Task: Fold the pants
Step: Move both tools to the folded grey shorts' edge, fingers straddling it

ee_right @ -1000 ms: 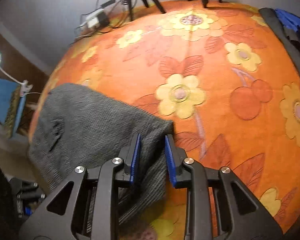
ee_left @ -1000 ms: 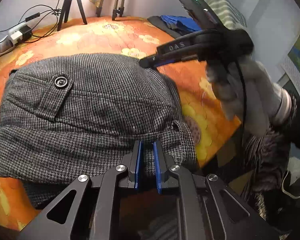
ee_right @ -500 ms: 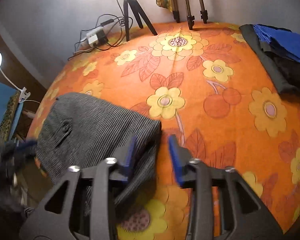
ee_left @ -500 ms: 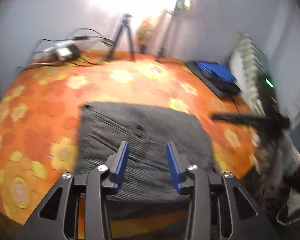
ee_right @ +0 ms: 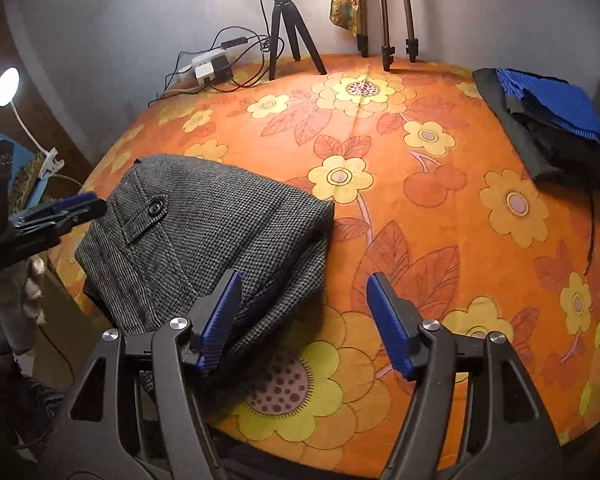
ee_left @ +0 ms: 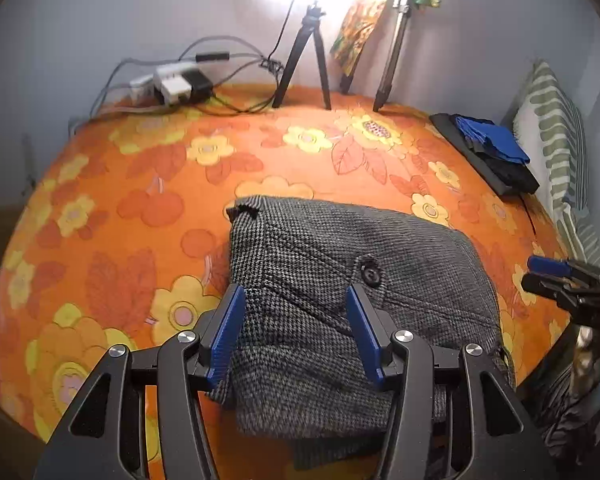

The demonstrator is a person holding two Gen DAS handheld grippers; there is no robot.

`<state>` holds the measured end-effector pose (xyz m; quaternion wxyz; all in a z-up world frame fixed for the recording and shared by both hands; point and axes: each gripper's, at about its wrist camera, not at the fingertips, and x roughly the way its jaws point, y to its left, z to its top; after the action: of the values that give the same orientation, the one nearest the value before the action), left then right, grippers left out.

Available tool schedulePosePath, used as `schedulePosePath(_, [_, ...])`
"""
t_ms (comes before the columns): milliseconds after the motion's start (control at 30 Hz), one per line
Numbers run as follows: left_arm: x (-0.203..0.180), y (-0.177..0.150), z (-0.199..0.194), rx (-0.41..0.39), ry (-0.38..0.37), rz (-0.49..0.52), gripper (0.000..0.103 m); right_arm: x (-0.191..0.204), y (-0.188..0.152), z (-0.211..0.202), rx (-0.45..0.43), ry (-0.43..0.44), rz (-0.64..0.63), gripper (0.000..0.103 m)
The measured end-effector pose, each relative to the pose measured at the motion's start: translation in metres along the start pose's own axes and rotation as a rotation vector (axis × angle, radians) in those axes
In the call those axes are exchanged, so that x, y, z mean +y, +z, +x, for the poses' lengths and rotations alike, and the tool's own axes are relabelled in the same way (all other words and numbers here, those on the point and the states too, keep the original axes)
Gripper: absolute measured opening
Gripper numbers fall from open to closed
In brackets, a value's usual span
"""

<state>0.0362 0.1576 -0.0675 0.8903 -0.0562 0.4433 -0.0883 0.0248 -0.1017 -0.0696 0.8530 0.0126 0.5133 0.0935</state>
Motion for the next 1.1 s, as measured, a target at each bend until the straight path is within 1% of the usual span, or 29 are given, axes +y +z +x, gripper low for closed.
schedulePosePath(67, [0.007, 0.002, 0.007, 0.011, 0.008, -0.013, 0.052, 0.0, -0.003, 0.003, -0.002, 0.015, 0.026, 0.074])
schedulePosePath(100, [0.011, 0.003, 0.011, 0.022, 0.005, -0.025, 0.052, -0.001, -0.004, 0.004, 0.003, 0.031, 0.042, 0.081])
schedulePosePath(133, [0.016, 0.005, 0.014, 0.031, -0.009, -0.048, 0.052, -0.001, -0.005, 0.007, 0.014, 0.047, 0.059, 0.086])
schedulePosePath(267, [0.036, 0.009, 0.026, 0.06, -0.058, -0.141, 0.052, -0.001, -0.008, 0.015, 0.049, 0.089, 0.104, 0.086])
schedulePosePath(400, [0.042, 0.009, 0.034, 0.08, -0.104, -0.183, 0.052, -0.004, -0.007, 0.027, 0.083, 0.104, 0.137, 0.086])
schedulePosePath(467, [0.044, 0.009, 0.039, 0.096, -0.145, -0.209, 0.052, -0.007, -0.007, 0.036, 0.109, 0.121, 0.159, 0.086])
schedulePosePath(533, [0.045, 0.008, 0.044, 0.117, -0.17, -0.224, 0.052, -0.011, -0.006, 0.045, 0.133, 0.14, 0.191, 0.086])
schedulePosePath(633, [0.047, 0.006, 0.049, 0.137, -0.191, -0.247, 0.052, -0.017, -0.007, 0.057, 0.167, 0.168, 0.241, 0.086])
schedulePosePath(733, [0.048, 0.004, 0.05, 0.14, -0.201, -0.257, 0.052, -0.021, -0.008, 0.067, 0.187, 0.187, 0.278, 0.087])
schedulePosePath(867, [0.05, 0.002, 0.056, 0.153, -0.208, -0.281, 0.052, -0.019, -0.008, 0.068, 0.166, 0.204, 0.278, 0.087])
schedulePosePath(967, [0.051, 0.0, 0.057, 0.15, -0.21, -0.273, 0.053, -0.016, -0.008, 0.07, 0.159, 0.211, 0.26, 0.087])
schedulePosePath(1033, [0.049, 0.001, 0.058, 0.151, -0.204, -0.258, 0.055, -0.013, -0.009, 0.07, 0.145, 0.201, 0.248, 0.087])
schedulePosePath(1067, [0.048, 0.0, 0.058, 0.149, -0.209, -0.255, 0.06, -0.012, -0.009, 0.07, 0.142, 0.2, 0.243, 0.087])
schedulePosePath(1100, [0.046, 0.0, 0.059, 0.145, -0.213, -0.246, 0.067, -0.011, -0.01, 0.069, 0.138, 0.195, 0.236, 0.087])
